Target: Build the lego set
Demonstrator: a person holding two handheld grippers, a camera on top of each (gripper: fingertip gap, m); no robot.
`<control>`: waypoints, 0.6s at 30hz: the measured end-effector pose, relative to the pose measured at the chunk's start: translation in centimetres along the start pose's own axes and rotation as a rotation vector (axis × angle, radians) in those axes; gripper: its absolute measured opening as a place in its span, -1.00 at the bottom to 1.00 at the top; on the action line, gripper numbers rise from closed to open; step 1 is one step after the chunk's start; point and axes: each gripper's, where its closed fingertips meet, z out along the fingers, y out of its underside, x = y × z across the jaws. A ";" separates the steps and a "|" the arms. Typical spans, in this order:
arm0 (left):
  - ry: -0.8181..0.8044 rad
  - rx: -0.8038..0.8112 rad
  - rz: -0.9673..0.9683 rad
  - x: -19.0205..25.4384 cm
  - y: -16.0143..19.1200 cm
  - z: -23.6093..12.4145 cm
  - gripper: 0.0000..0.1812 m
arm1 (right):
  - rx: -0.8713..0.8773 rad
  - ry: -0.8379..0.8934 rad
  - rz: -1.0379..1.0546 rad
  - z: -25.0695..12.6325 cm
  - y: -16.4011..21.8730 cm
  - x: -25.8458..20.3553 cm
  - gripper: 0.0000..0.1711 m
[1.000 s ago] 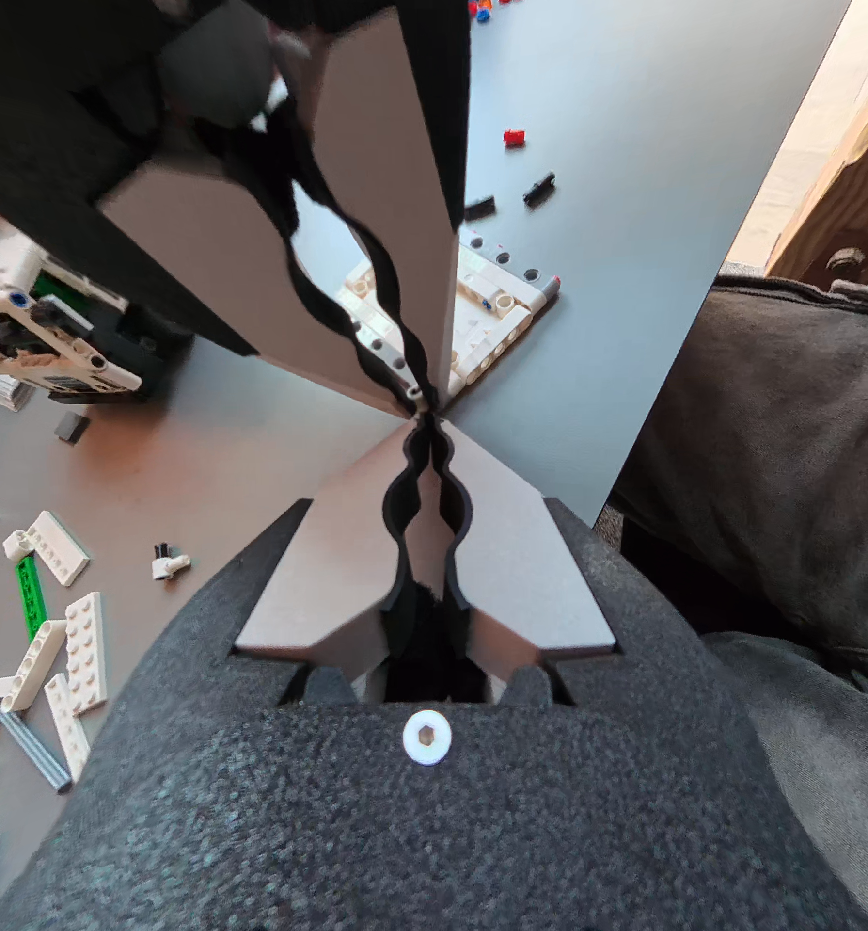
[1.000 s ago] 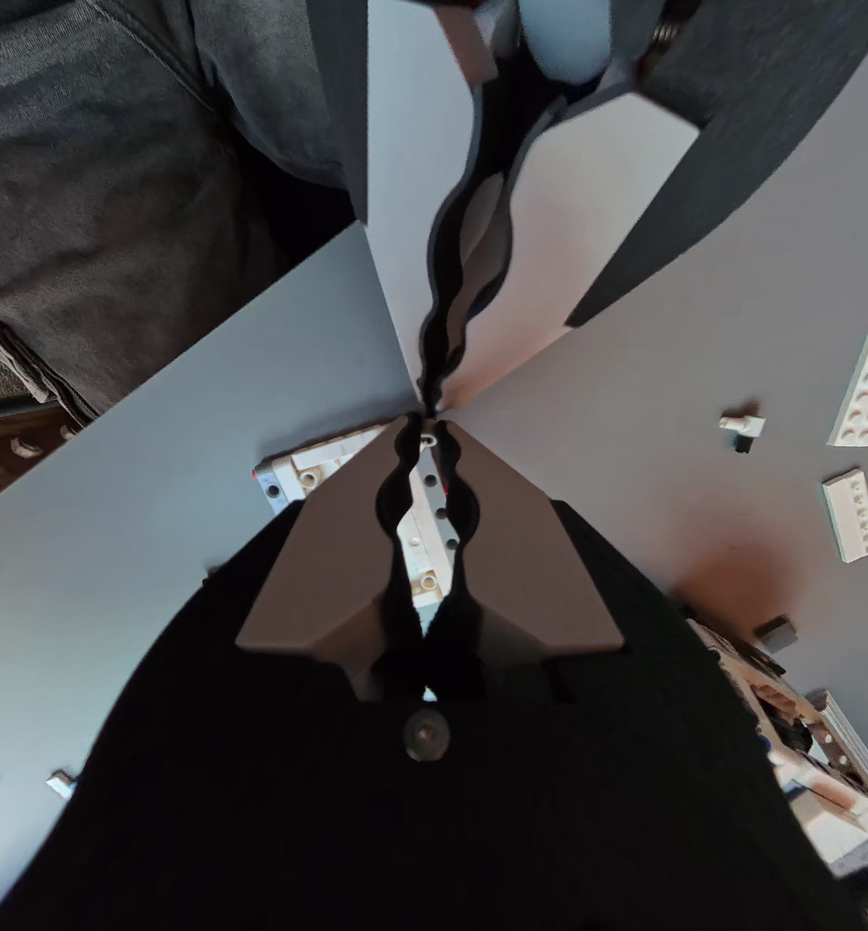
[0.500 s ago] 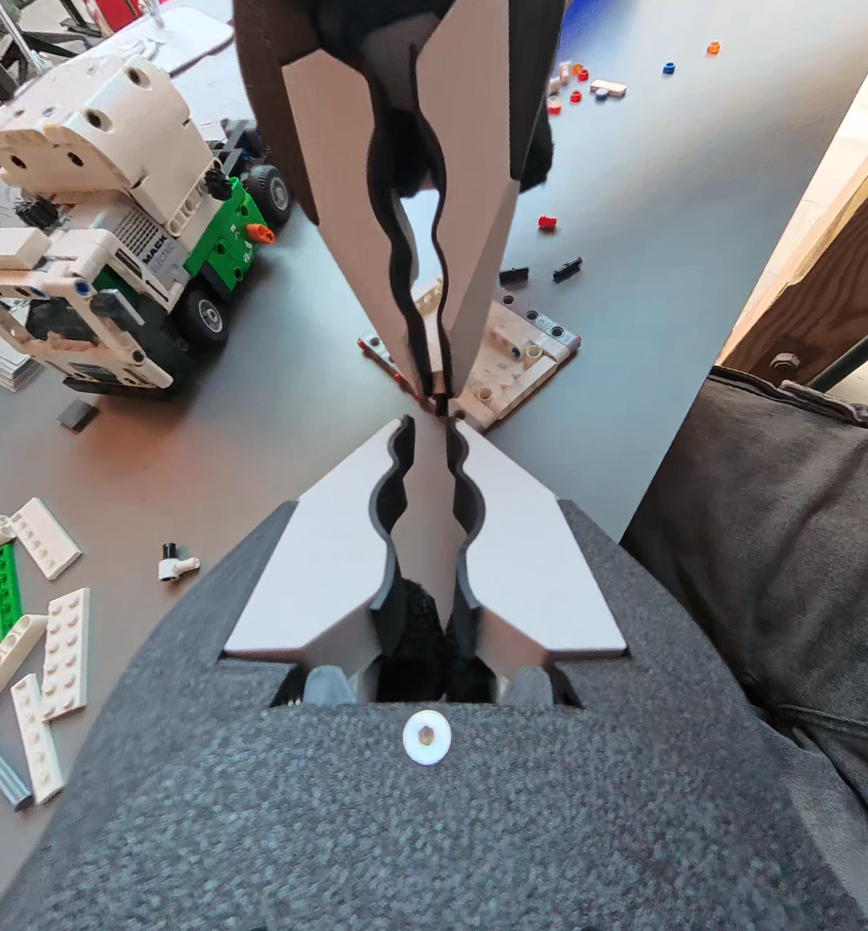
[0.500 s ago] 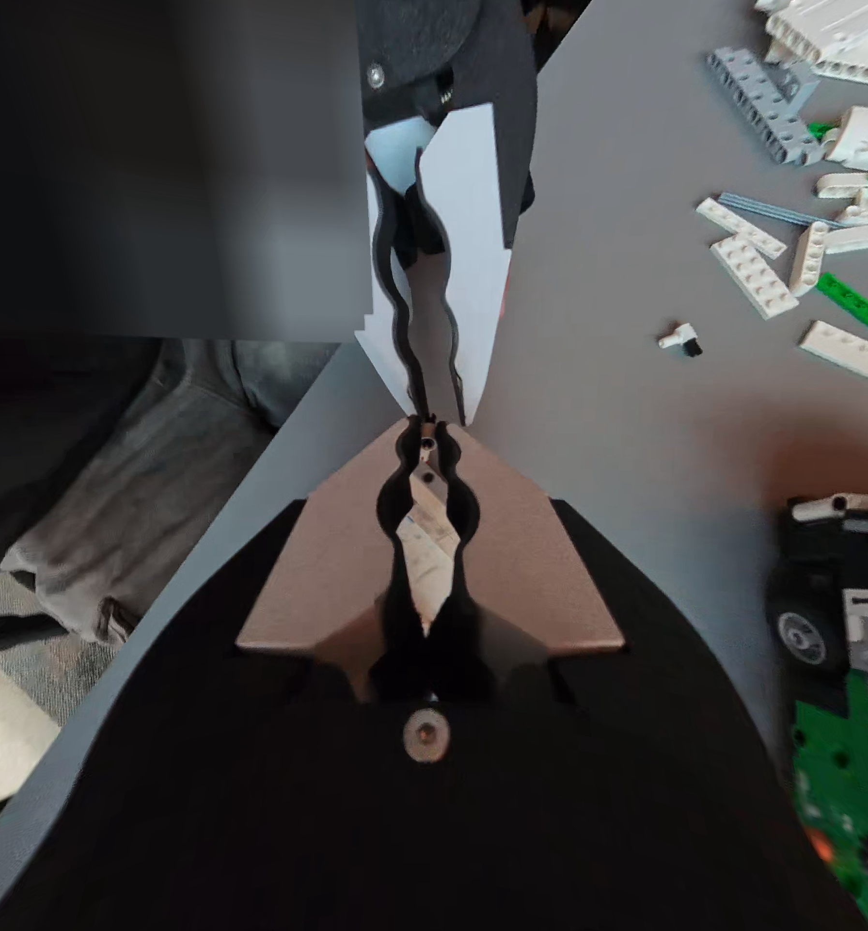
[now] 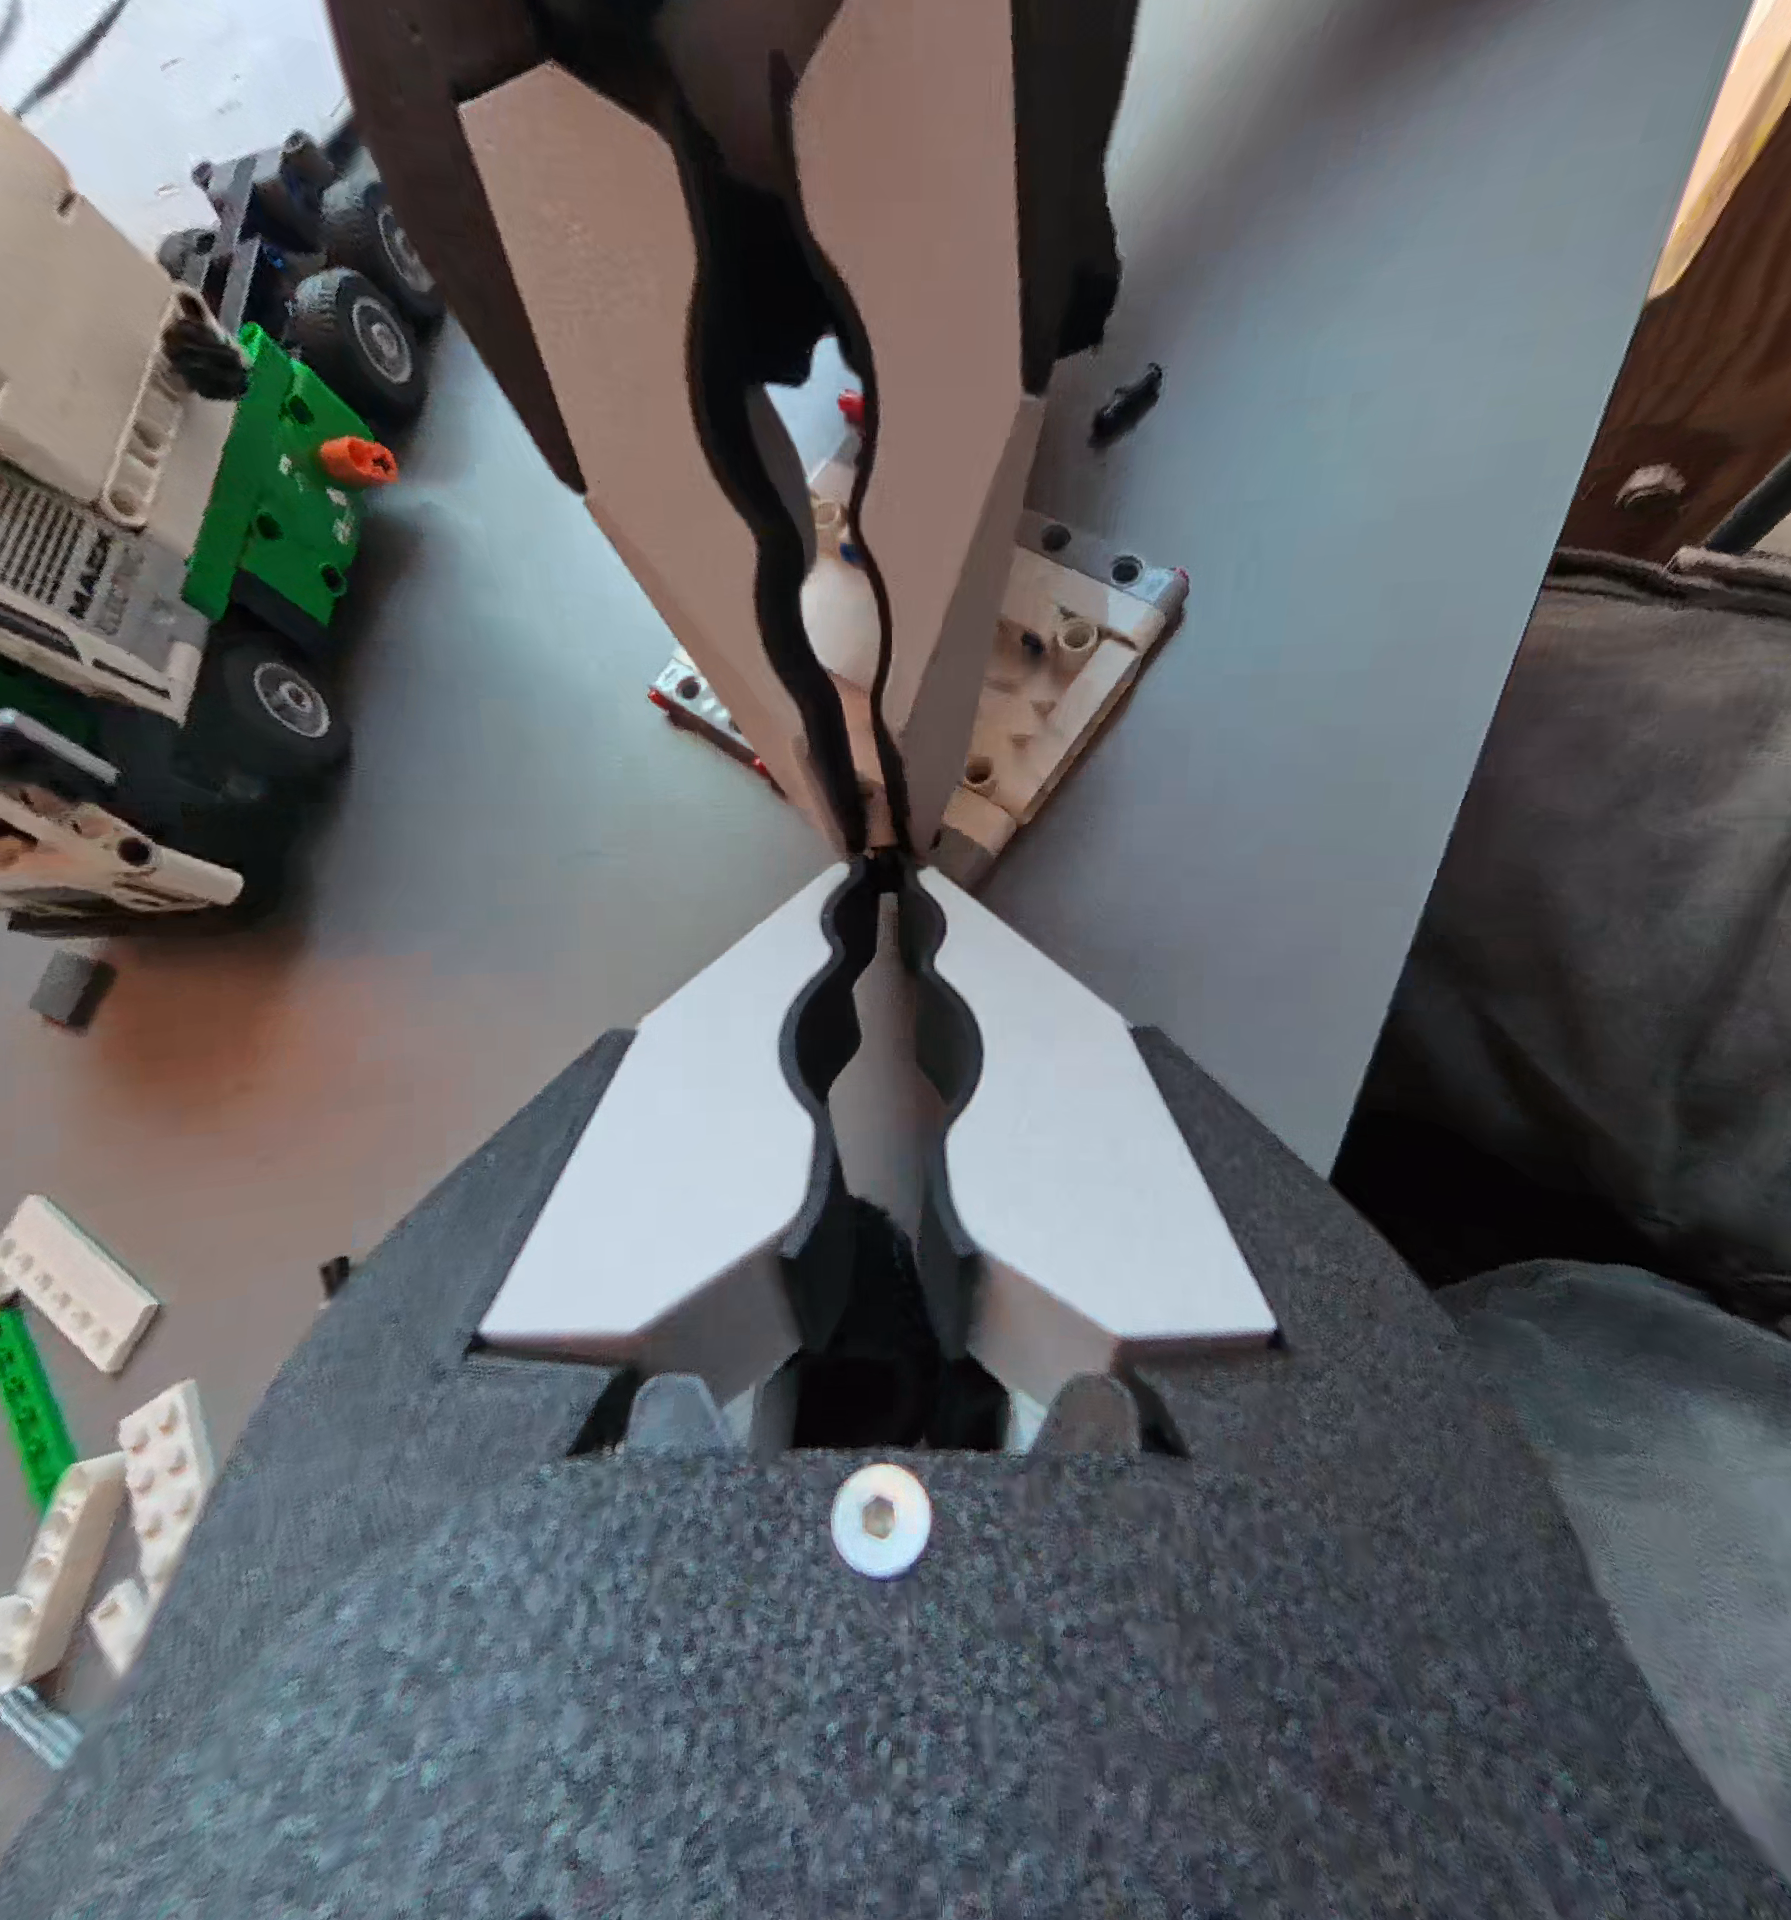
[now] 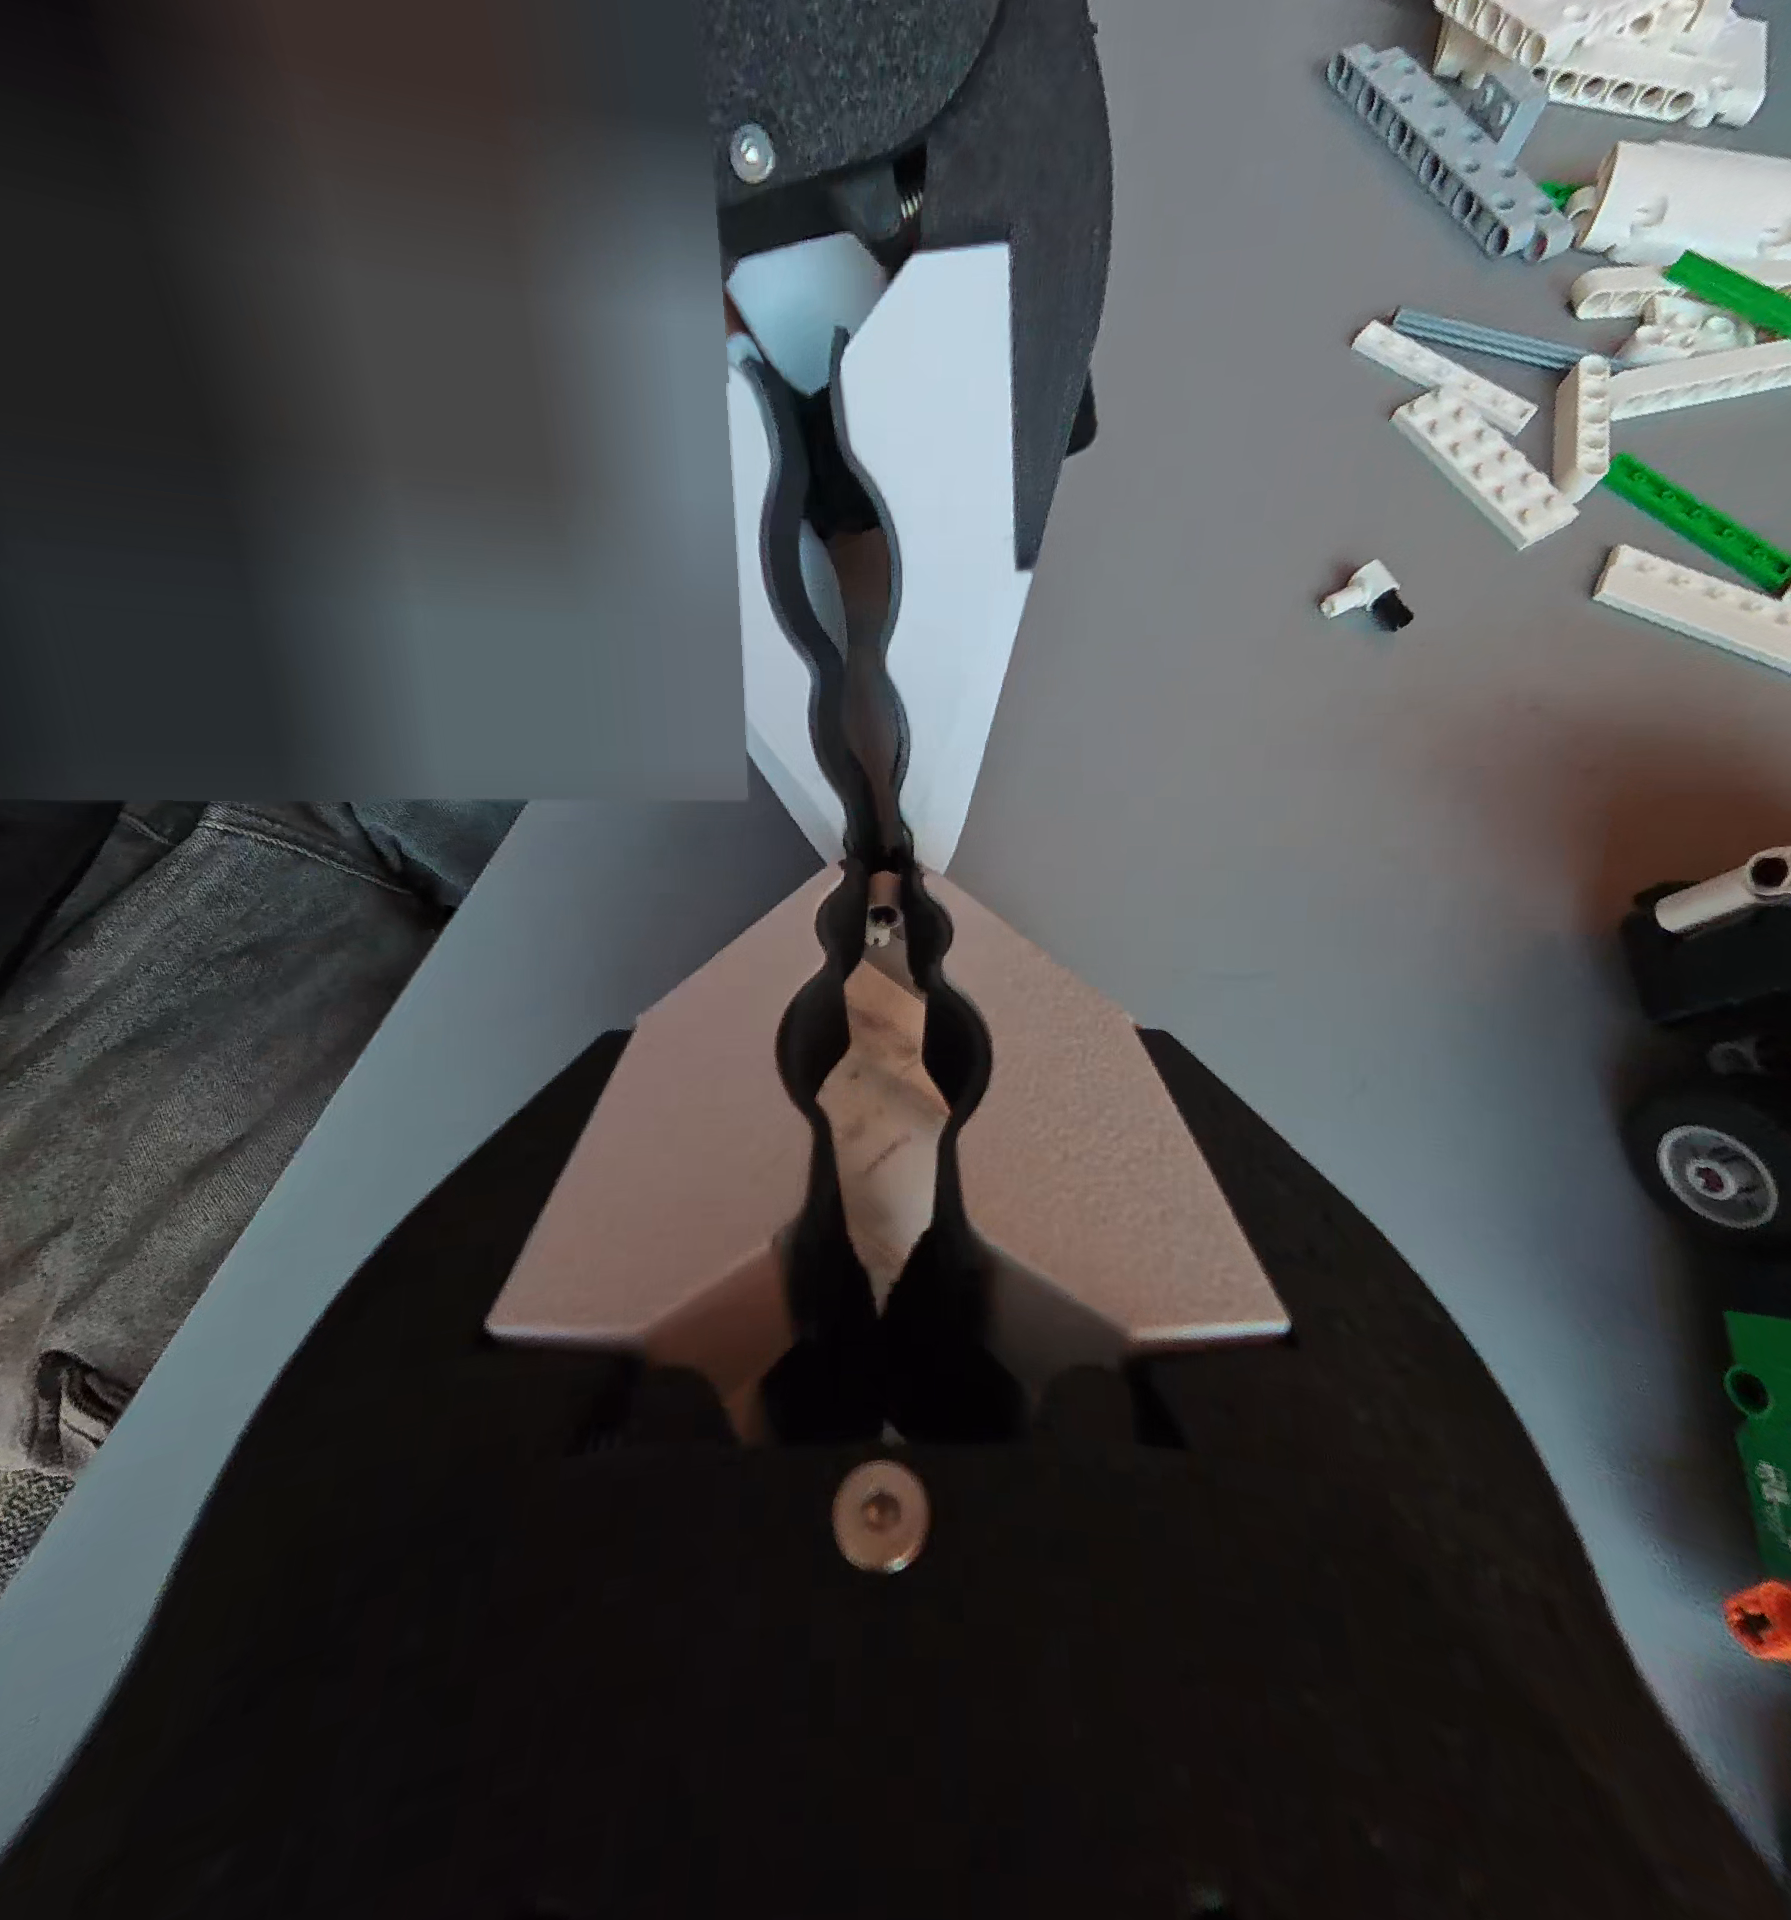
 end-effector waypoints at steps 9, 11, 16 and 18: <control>0.098 0.067 0.140 0.2 -0.4 -0.2 -0.98 | -0.063 0.078 -0.054 -0.2 0.2 -0.3 -0.93; 0.112 0.075 0.145 -0.2 -0.6 0.0 -0.98 | -0.070 0.115 -0.041 -0.4 0.4 0.3 -0.94; 0.136 0.095 0.217 -0.8 -0.7 0.4 -0.98 | -0.079 0.145 0.016 -0.7 0.7 0.8 -0.94; 0.147 0.096 0.226 -1.1 -0.8 0.7 -0.98 | -0.095 0.174 0.005 -0.9 0.9 1.1 -0.94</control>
